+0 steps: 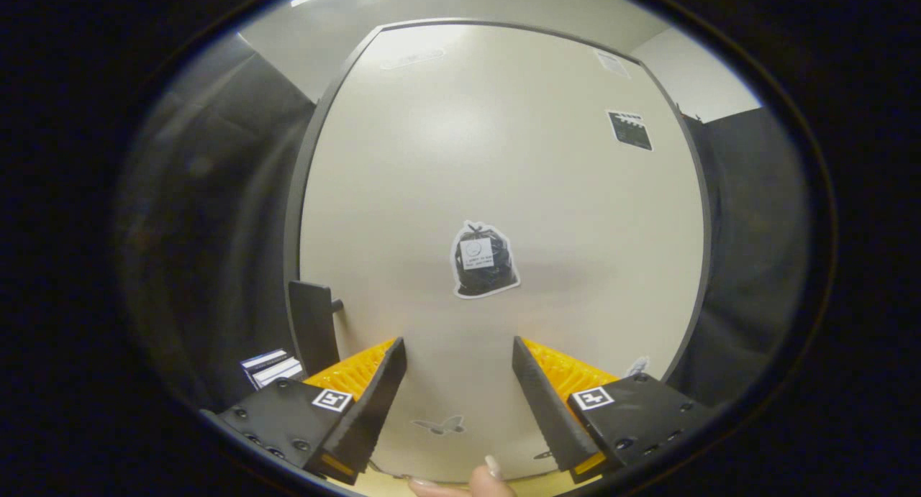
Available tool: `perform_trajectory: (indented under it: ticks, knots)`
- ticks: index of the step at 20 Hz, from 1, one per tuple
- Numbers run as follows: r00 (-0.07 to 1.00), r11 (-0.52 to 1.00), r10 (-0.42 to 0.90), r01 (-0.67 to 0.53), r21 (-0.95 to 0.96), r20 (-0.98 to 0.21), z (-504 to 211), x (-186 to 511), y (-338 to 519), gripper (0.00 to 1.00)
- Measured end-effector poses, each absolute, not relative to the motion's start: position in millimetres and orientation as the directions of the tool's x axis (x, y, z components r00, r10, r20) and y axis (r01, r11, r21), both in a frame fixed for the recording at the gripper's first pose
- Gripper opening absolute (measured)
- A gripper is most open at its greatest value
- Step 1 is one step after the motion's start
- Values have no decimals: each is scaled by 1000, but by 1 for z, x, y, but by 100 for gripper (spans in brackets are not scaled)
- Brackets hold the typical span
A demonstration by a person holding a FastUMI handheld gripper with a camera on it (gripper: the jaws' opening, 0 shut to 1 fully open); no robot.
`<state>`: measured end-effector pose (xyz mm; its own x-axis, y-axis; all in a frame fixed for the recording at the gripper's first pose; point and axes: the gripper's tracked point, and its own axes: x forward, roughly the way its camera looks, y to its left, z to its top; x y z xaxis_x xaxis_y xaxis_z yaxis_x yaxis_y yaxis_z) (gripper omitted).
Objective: Open the shoe cabinet door, grab the shoes and put them into the shoe cabinet, then close the shoe cabinet door.
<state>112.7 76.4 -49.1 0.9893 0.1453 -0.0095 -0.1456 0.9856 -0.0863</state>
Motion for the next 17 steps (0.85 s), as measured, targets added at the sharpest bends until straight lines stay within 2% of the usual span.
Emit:
perform_trajectory:
  ticks: [13,17]
  knots:
    - [985,985,171,-172,15,10,-47,112,70,94]
    - [984,982,176,-176,-61,-20,-64,82,36,94]
